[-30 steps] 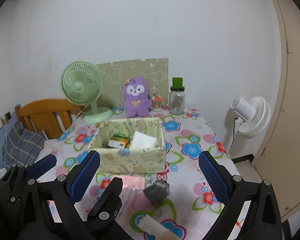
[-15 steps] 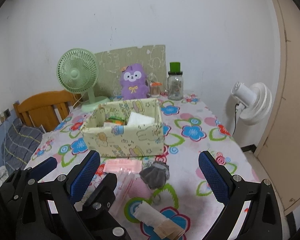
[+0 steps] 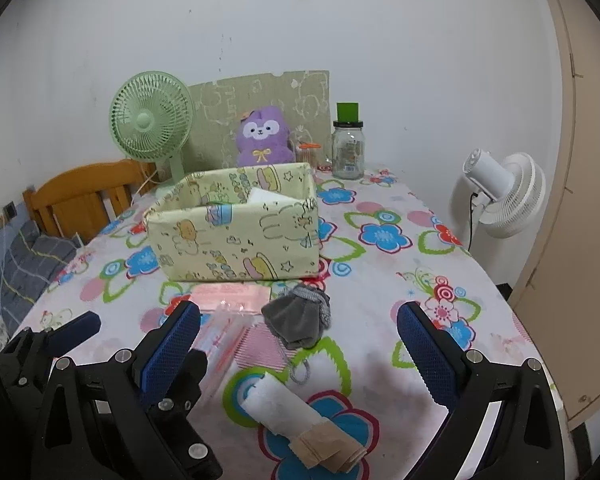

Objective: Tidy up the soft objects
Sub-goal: 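Lower the right gripper onto the white rolled towel and close it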

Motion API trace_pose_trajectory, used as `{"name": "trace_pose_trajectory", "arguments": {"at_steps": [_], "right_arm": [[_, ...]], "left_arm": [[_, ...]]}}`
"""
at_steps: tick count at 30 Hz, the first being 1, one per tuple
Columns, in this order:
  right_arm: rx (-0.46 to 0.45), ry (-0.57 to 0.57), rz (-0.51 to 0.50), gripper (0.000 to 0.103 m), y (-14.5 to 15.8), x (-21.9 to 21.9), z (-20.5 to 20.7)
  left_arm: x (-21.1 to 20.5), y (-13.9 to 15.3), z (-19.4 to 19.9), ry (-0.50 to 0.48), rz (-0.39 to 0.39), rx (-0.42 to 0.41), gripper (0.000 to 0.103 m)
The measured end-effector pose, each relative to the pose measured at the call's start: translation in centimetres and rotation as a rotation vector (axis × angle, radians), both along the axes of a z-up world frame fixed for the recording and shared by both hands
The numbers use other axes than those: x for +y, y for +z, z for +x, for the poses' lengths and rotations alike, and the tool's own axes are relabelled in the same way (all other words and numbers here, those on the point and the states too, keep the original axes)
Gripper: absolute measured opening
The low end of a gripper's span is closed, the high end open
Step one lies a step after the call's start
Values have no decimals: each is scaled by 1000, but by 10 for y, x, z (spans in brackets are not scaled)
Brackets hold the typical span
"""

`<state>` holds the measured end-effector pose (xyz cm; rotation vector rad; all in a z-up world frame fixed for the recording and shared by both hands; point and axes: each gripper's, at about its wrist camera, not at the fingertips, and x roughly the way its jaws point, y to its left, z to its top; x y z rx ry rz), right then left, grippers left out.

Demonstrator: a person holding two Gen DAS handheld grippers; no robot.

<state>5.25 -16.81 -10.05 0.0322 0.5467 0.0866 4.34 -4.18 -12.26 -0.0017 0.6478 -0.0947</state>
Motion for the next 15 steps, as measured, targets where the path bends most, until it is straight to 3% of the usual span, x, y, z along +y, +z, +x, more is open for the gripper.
{"name": "trace_pose_trajectory", "arguments": {"at_steps": [15], "right_arm": [[99,17,-41,96,-47,8,4]], "left_arm": [[-4,-36,-7,-32,13,48,102]]}}
